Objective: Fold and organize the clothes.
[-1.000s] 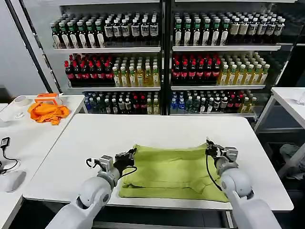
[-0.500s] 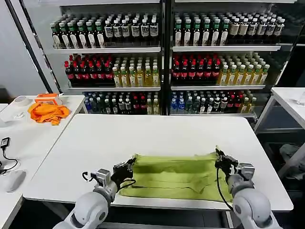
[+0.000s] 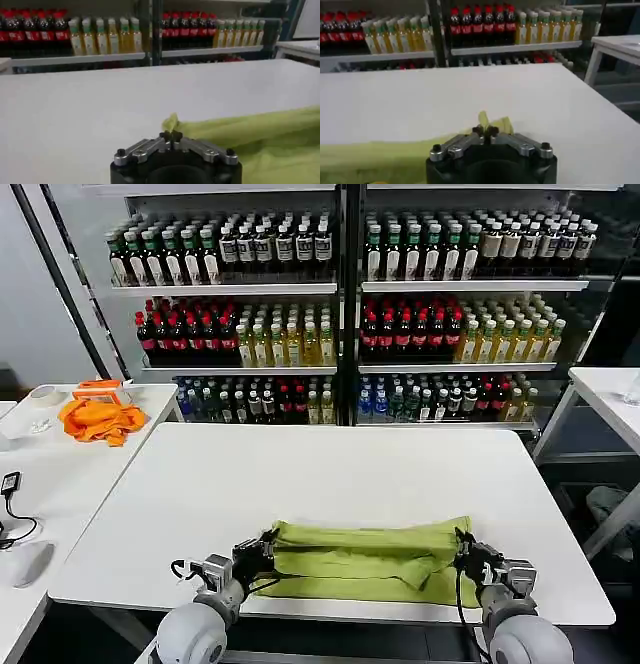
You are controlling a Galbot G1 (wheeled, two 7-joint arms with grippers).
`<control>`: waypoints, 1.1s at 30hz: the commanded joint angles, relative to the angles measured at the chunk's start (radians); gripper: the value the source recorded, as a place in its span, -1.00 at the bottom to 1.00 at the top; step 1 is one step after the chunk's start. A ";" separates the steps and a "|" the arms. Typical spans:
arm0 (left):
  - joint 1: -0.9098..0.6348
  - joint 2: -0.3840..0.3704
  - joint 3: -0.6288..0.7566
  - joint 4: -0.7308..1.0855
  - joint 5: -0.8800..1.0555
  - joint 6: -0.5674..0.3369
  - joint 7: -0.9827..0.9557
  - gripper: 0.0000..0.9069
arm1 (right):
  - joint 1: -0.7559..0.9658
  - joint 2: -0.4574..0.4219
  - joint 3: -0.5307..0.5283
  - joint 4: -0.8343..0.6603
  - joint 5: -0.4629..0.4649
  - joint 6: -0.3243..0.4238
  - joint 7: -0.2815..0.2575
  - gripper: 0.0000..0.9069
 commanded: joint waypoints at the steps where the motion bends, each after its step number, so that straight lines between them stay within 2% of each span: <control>1: 0.056 -0.021 -0.012 -0.025 0.055 -0.013 -0.012 1.00 | -0.034 0.004 -0.001 0.020 -0.078 0.051 -0.017 1.00; 7: 0.147 -0.065 -0.044 -0.109 0.049 -0.043 -0.103 1.00 | -0.081 0.008 0.022 0.064 -0.091 0.078 -0.018 1.00; 14: 0.183 -0.166 -0.033 -0.034 0.151 -0.101 -0.139 1.00 | -0.120 0.020 0.047 0.086 -0.099 0.087 -0.017 1.00; 21: 0.157 -0.222 -0.019 0.019 0.190 -0.116 -0.153 1.00 | -0.142 0.034 0.043 0.107 -0.093 0.082 -0.014 1.00; 22: 0.156 -0.224 -0.017 0.022 0.192 -0.117 -0.154 0.80 | -0.144 0.035 0.043 0.108 -0.092 0.081 -0.014 1.00; 23: 0.154 -0.228 -0.014 0.030 0.195 -0.118 -0.155 0.02 | -0.148 0.037 0.043 0.110 -0.091 0.082 -0.014 1.00; 24: 0.154 -0.228 -0.010 0.033 0.198 -0.119 -0.154 -0.64 | -0.150 0.038 0.044 0.111 -0.091 0.082 -0.014 1.00; 25: 0.154 -0.230 -0.008 0.039 0.206 -0.122 -0.154 -0.98 | -0.151 0.038 0.045 0.111 -0.091 0.082 -0.014 1.00; 33: 0.160 -0.230 -0.005 0.065 0.230 -0.143 -0.148 -0.98 | -0.163 0.041 0.051 0.130 -0.090 0.082 -0.012 1.00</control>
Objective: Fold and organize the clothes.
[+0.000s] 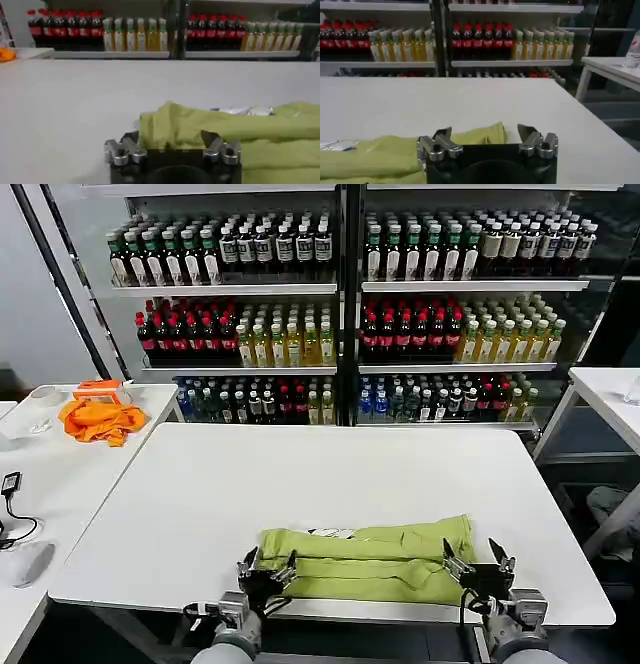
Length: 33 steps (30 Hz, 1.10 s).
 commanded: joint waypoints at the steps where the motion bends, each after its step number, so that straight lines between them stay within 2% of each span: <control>1: 0.012 -0.037 -0.003 0.037 0.034 -0.017 -0.014 -0.98 | -0.014 0.003 0.003 0.014 -0.004 0.003 0.000 1.00; 14: 0.018 -0.039 -0.022 0.001 -0.120 -0.004 0.006 -0.98 | -0.009 0.011 0.000 0.022 -0.003 -0.001 0.005 1.00; 20: 0.006 -0.013 -0.082 -0.041 -0.170 -0.002 0.014 -0.98 | -0.007 0.009 0.005 0.024 0.003 -0.002 0.007 1.00; 27: -0.022 0.066 -0.236 -0.077 -0.267 0.029 0.024 -0.98 | 0.000 0.008 0.008 0.023 0.012 -0.003 0.009 1.00; 33: 0.024 0.213 -0.422 -0.101 -0.362 0.060 0.046 -0.98 | 0.014 0.007 0.011 0.024 0.025 -0.008 0.010 1.00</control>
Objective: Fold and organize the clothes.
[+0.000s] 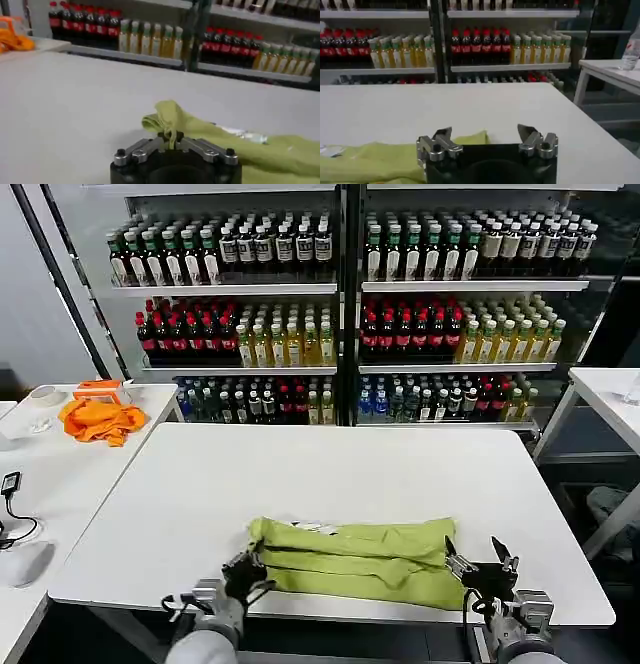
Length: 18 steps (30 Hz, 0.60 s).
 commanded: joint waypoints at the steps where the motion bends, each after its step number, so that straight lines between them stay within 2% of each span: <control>1: 0.043 0.195 -0.293 -0.042 -0.176 0.036 0.023 -0.96 | 0.008 0.000 0.002 0.000 0.009 -0.001 0.001 1.00; 3: 0.057 0.260 -0.350 -0.036 -0.203 0.041 0.031 -0.98 | 0.014 -0.001 0.003 -0.002 0.014 0.000 0.001 1.00; 6: 0.043 0.300 -0.408 -0.036 -0.250 0.056 0.035 -0.98 | 0.020 -0.004 0.002 -0.004 0.019 -0.001 0.000 1.00; 9: 0.013 0.312 -0.410 -0.063 -0.319 0.078 0.033 -0.98 | 0.027 -0.005 -0.003 -0.010 0.019 -0.001 0.001 1.00; 14: -0.028 0.272 -0.290 -0.152 -0.432 0.093 0.041 -0.98 | 0.033 -0.005 -0.013 -0.020 0.016 -0.002 0.001 1.00; 18: -0.064 0.203 -0.179 -0.190 -0.534 0.100 0.044 -0.96 | 0.034 -0.009 -0.013 -0.028 0.016 -0.002 0.001 1.00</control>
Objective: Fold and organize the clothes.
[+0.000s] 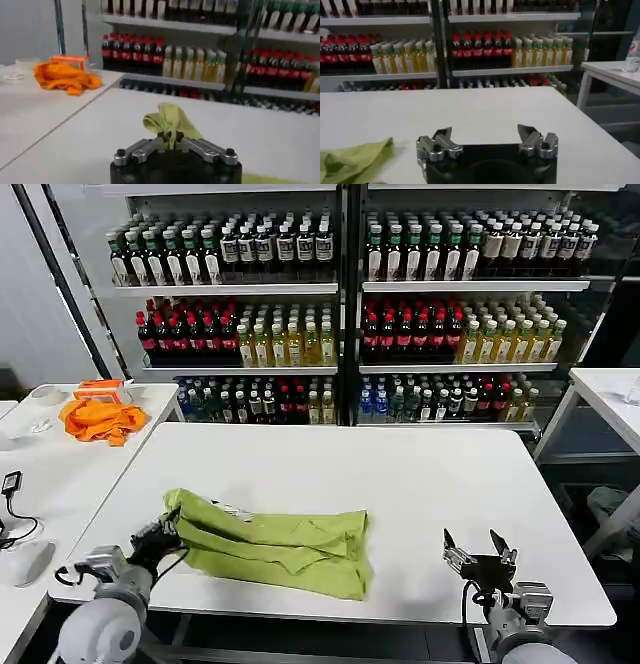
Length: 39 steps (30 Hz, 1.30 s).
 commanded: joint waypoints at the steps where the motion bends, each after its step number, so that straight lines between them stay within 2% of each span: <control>1: -0.071 -0.028 0.134 -0.121 -0.298 0.034 0.013 -0.96 | 0.003 -0.003 -0.001 -0.007 0.001 0.000 0.000 1.00; 12: -0.168 -0.137 0.400 -0.074 -0.330 0.027 0.013 -0.98 | 0.007 0.002 -0.004 -0.017 -0.003 0.002 0.000 1.00; 21: -0.237 -0.222 0.543 0.073 -0.182 0.021 0.027 -0.96 | 0.009 0.005 -0.006 -0.020 -0.007 0.005 -0.001 1.00; 22: -0.245 -0.226 0.556 0.089 -0.160 0.020 0.030 -0.69 | 0.010 0.005 -0.006 -0.020 -0.007 0.005 -0.002 1.00; 23: -0.252 -0.230 0.569 0.105 -0.124 0.020 0.036 0.02 | 0.011 0.006 -0.006 -0.019 -0.007 0.006 -0.002 1.00; 25: -0.257 -0.234 0.577 0.119 -0.114 0.024 0.044 0.82 | 0.012 0.006 -0.007 -0.019 -0.007 0.005 -0.002 1.00; 26: -0.259 -0.236 0.581 0.120 -0.112 0.025 0.050 1.00 | 0.012 0.006 -0.007 -0.018 -0.007 0.006 -0.002 1.00; 33: -0.264 -0.250 0.604 0.121 -0.088 0.009 0.100 1.00 | 0.010 0.009 -0.012 -0.021 -0.011 0.009 -0.003 1.00; 39: -0.216 -0.259 0.557 0.068 -0.072 0.008 0.131 1.00 | 0.009 0.012 -0.010 -0.024 -0.014 0.009 -0.003 1.00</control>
